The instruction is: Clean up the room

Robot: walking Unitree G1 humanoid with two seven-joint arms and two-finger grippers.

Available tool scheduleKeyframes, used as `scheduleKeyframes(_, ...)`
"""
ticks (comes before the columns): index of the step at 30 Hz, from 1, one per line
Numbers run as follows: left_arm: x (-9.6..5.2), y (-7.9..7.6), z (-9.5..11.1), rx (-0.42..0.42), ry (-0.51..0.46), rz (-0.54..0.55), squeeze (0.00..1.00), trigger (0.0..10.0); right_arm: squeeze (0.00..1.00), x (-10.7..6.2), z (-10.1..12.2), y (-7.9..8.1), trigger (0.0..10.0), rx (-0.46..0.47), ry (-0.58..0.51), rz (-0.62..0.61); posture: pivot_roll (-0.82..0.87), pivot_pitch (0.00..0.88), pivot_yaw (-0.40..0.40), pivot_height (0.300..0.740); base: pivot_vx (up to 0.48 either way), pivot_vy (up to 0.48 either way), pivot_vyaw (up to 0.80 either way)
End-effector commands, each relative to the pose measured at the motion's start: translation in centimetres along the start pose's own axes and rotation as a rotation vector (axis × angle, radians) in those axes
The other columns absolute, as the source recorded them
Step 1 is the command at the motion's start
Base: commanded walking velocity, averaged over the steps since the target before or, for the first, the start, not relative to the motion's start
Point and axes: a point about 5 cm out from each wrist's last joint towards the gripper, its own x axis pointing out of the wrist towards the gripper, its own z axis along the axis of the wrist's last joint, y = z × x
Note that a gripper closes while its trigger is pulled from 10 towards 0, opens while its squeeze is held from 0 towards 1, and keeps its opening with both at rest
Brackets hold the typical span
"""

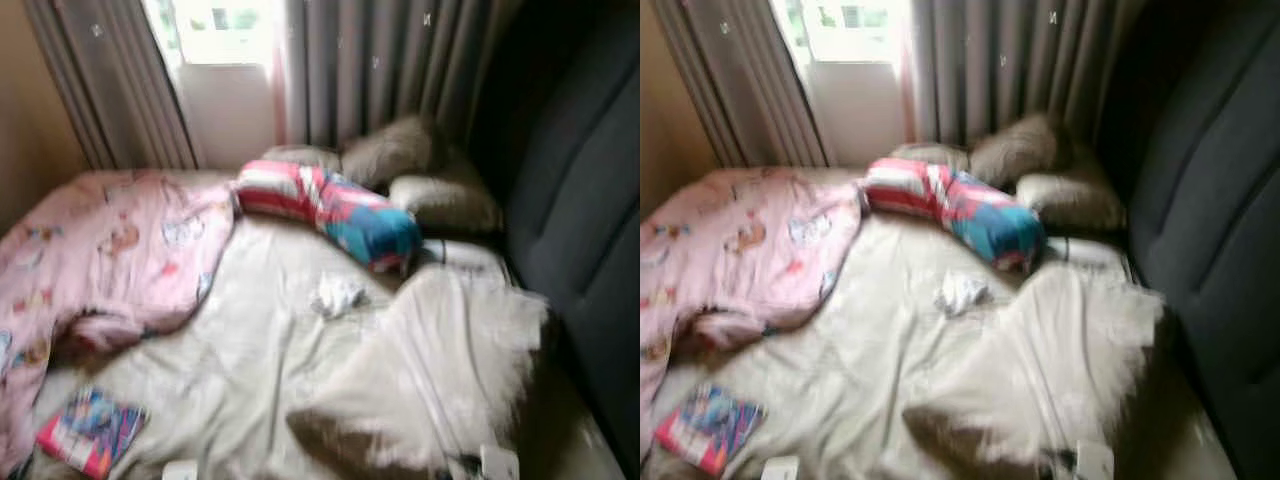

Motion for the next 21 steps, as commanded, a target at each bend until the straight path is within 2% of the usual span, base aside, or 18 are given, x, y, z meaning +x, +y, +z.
scheduleKeyframes(1, -0.1, 0.2, -0.4, 0.011, 0.014, 0.002, 0.0, 10.0, 0.0, -0.1, 0.2, -0.2, 10.0, -0.001, -0.034, -0.003, -0.05, 0.0, 0.025, 0.717, 0.0, 0.0, 0.0)
scheduleKeyframes(9, -0.2, 0.5, -0.1, 0.006, -0.032, 0.01, 0.0, 10.0, 0.0, 0.3, 2.5, 0.1, 10.0, -0.029, -0.173, -0.004, -0.06, 0.006, 0.038, 0.717, 0.0, 0.0, 0.0)
scheduleKeyframes(14, -0.2, 0.6, 1.3, -0.04, -0.152, 0.01, 0.0, 10.0, 0.0, 0.3, 3.0, 1.2, 10.0, -0.058, -0.21, 0.056, -0.06, 0.0, 0.038, 0.717, 0.0, 0.0, 0.0)
scheduleKeyframes(16, -0.2, 0.5, 1.6, -0.045, -0.166, 0.008, 0.0, 10.0, 0.0, 0.3, 3.0, 1.3, 10.0, -0.06, -0.212, 0.063, -0.06, 0.0, 0.038, 0.717, 0.0, 0.0, 0.0)
scheduleKeyframes(17, 0.0, 2.0, 6.0, -0.051, -0.329, 0.008, 0.0, 10.0, 0.0, 0.3, 3.0, 1.7, 10.0, -0.069, -0.211, 0.077, -0.05, 0.001, 0.037, 0.717, 0.0, 0.0, 0.0)
scheduleKeyframes(18, -0.2, 2.5, 7.8, -0.052, -0.398, 0.006, 0.0, 10.0, 0.0, 0.3, 2.9, 1.7, 10.0, -0.072, -0.209, 0.082, -0.05, 0.005, 0.037, 0.717, 0.0, 0.0, 0.0)
scheduleKeyframes(19, -0.3, 2.7, 9.0, -0.055, -0.445, 0.004, 0.0, 10.0, 0.0, 0.3, 2.8, 1.7, 10.0, -0.074, -0.208, 0.083, -0.05, 0.009, 0.034, 0.717, 0.0, 0.0, 0.0)
scheduleKeyframes(21, -0.5, 2.6, 9.8, -0.061, -0.499, 0.0, 0.0, 10.0, 0.0, 0.2, 2.5, 1.7, 10.0, -0.081, -0.198, 0.086, -0.07, 0.004, 0.026, 0.717, 0.0, 0.0, 0.0)
